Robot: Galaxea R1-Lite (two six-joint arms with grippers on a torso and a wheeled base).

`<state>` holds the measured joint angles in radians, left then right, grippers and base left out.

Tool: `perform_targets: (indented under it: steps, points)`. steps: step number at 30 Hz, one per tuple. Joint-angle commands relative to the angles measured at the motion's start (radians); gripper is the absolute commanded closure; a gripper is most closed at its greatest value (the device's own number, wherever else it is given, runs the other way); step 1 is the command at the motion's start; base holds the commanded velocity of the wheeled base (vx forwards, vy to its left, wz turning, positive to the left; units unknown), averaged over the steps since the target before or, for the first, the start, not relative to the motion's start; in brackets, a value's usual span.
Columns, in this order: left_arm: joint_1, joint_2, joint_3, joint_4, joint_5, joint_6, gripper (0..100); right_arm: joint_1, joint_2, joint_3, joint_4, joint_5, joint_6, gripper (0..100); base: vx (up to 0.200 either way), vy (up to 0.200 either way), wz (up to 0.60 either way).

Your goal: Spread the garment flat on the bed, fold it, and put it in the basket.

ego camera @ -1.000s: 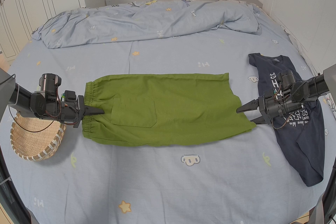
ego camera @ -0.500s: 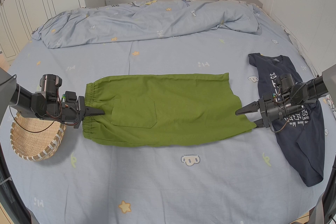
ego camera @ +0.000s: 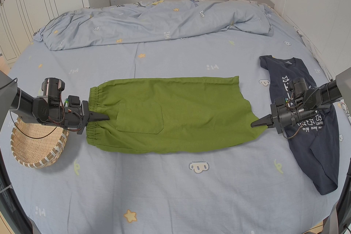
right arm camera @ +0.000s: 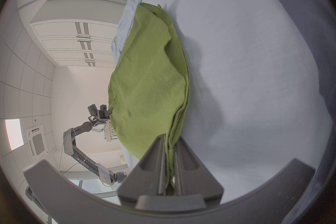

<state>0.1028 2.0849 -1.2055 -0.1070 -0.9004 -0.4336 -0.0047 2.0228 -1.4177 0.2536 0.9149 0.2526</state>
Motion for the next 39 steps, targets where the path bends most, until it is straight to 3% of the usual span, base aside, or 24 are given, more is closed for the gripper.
perform_targets:
  steps: [1,11,12,13,14,15,16,20,25,30,39]
  points:
    - [0.002,0.006,0.000,0.000,0.000,0.000,100,-0.011,0.001,-0.001,-0.001,0.001,-0.009,100,0.000,0.000,0.00]
    - [0.002,-0.025,-0.003,0.053,-0.002,0.000,100,-0.003,-0.101,0.022,0.092,-0.021,-0.033,100,0.000,0.000,0.00]
    - [-0.002,-0.045,-0.003,0.093,-0.002,0.004,100,0.005,-0.138,0.037,0.134,-0.071,-0.038,100,0.000,0.000,0.00]
    - [-0.002,-0.045,-0.003,0.093,-0.002,0.004,100,0.005,-0.138,0.037,0.134,-0.071,-0.038,100,0.000,0.000,0.00]
    - [0.000,-0.060,-0.002,0.155,-0.002,0.026,100,0.035,-0.174,0.082,0.147,-0.189,-0.053,100,0.000,0.000,0.00]
    - [0.000,-0.060,-0.002,0.159,-0.002,0.029,100,0.037,-0.177,0.086,0.147,-0.195,-0.055,100,0.000,0.000,0.00]
    - [0.003,-0.069,0.003,0.222,-0.002,0.073,100,0.054,-0.214,0.141,0.147,-0.264,-0.079,100,0.000,0.000,0.00]
    - [0.035,-0.114,0.041,0.379,0.003,0.213,100,0.081,-0.325,0.290,0.144,-0.268,-0.091,100,0.000,0.000,0.00]
    - [0.078,-0.187,0.172,0.405,0.012,0.248,100,0.112,-0.440,0.485,0.101,-0.268,-0.091,100,0.000,0.000,0.00]
    - [0.118,-0.232,0.328,0.405,0.015,0.358,100,0.152,-0.523,0.674,0.022,-0.272,-0.082,100,0.000,0.000,0.00]
    - [0.120,-0.310,0.485,0.403,0.029,0.369,100,0.157,-0.599,0.836,-0.005,-0.269,-0.082,100,0.000,0.000,0.00]
